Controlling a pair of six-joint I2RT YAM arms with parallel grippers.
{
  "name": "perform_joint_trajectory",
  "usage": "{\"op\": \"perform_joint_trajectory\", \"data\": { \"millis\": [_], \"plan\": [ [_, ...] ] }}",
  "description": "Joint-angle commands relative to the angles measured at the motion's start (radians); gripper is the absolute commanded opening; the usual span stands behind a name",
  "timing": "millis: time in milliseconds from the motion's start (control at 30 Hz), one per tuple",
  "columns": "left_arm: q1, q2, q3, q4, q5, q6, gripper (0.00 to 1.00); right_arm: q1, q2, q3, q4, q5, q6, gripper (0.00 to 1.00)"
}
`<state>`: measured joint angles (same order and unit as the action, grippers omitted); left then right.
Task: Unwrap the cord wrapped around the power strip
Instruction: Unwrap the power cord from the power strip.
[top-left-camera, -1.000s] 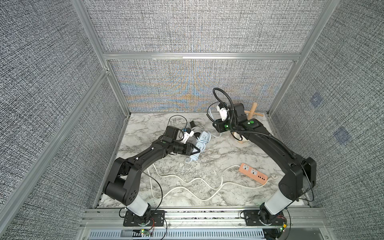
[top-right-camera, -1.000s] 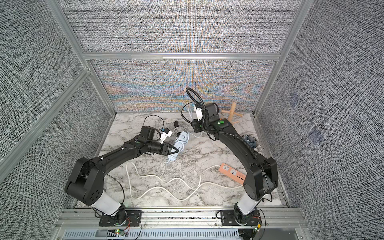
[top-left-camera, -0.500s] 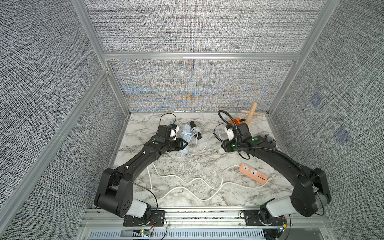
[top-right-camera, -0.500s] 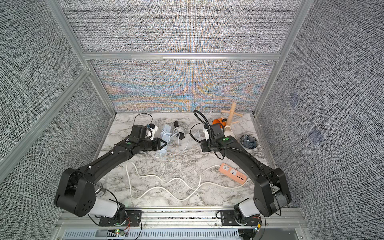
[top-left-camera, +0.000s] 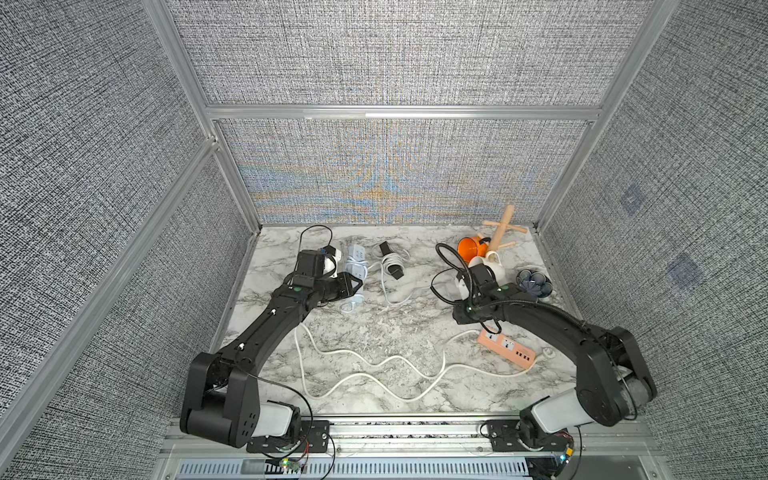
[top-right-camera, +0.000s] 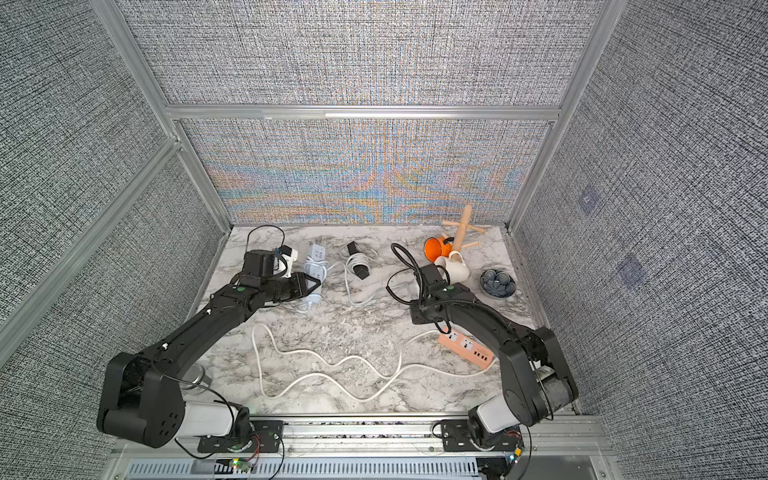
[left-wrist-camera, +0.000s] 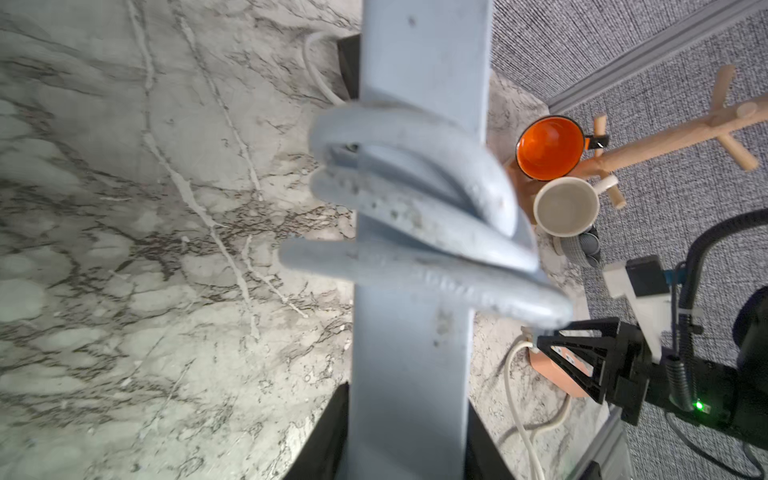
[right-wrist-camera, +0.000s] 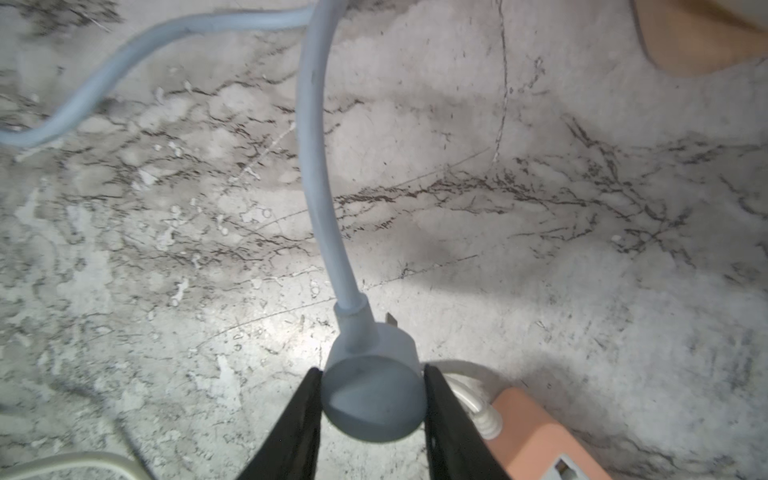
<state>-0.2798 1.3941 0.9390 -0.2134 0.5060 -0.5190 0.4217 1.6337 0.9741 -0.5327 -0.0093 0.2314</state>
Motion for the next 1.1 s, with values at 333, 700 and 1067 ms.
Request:
{"op": "perform_joint_trajectory", "data": {
  "millis": [333,700,1067],
  "plan": [
    [-0.005,0.022,0.032,0.049,0.327,0.054,0.00,0.080,-0.112,-0.013,0.567,-0.357,-0.201,0.77],
    [-0.021,-0.035,0.029,-0.006,0.407,0.061,0.00,0.063,0.099,0.070,0.813,-0.462,-0.459,0.88],
    [-0.051,-0.078,0.024,0.014,0.495,0.056,0.00,0.080,0.291,0.199,0.906,-0.520,-0.440,0.87]
  ]
}}
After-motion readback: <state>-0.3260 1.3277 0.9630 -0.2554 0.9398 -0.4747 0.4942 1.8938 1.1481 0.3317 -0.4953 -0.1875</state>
